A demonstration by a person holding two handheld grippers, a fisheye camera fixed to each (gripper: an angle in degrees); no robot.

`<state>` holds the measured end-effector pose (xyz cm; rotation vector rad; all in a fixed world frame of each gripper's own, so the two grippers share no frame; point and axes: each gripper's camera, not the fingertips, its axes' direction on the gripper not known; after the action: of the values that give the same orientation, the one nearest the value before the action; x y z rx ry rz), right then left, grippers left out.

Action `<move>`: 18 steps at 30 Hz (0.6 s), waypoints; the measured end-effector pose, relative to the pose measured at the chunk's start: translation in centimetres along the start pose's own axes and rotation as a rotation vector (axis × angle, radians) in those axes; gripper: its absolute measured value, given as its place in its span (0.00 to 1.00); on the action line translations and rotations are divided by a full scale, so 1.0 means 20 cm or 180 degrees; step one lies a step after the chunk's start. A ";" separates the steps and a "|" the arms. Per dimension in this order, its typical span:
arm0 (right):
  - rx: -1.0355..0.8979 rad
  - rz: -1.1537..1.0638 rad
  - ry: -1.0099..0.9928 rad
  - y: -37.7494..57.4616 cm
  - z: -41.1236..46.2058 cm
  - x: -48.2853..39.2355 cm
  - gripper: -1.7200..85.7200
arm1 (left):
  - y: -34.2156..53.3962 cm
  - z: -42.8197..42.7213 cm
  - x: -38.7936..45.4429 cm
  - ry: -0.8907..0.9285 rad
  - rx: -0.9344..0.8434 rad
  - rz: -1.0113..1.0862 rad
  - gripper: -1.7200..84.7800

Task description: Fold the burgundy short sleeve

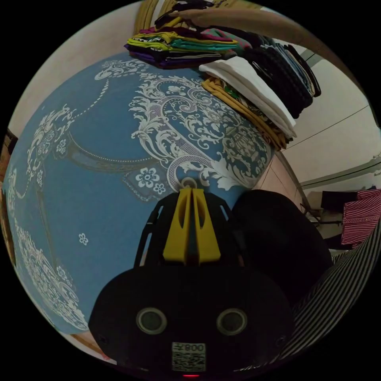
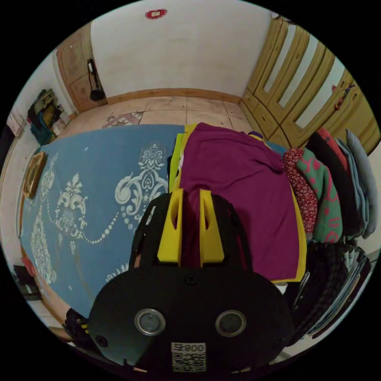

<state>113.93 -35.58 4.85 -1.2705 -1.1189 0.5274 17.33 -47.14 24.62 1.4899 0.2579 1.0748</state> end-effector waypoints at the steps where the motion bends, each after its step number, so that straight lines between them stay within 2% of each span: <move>1: -0.0002 0.0018 0.0013 0.01 0.01 -0.02 0.09 | -0.04 -0.06 0.02 0.0008 0.0002 -0.0002 0.02; 8: 0.0182 0.0175 -0.0254 0.25 -0.01 -0.17 0.05 | -0.25 -0.37 0.14 0.0051 0.0017 -0.0027 0.02; 14: 0.0611 0.0056 -0.1290 0.66 -0.26 -0.29 0.04 | -0.46 -0.66 0.26 0.0133 0.0051 -0.0124 0.02; 18: 0.0765 -0.0250 -0.2110 1.06 -0.50 -0.44 0.04 | -0.57 -0.97 0.28 0.0888 0.0405 -0.0338 0.02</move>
<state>124.36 -41.75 -17.10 -0.8500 -1.5854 1.0352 10.88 -27.42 14.37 1.4186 0.6041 1.1971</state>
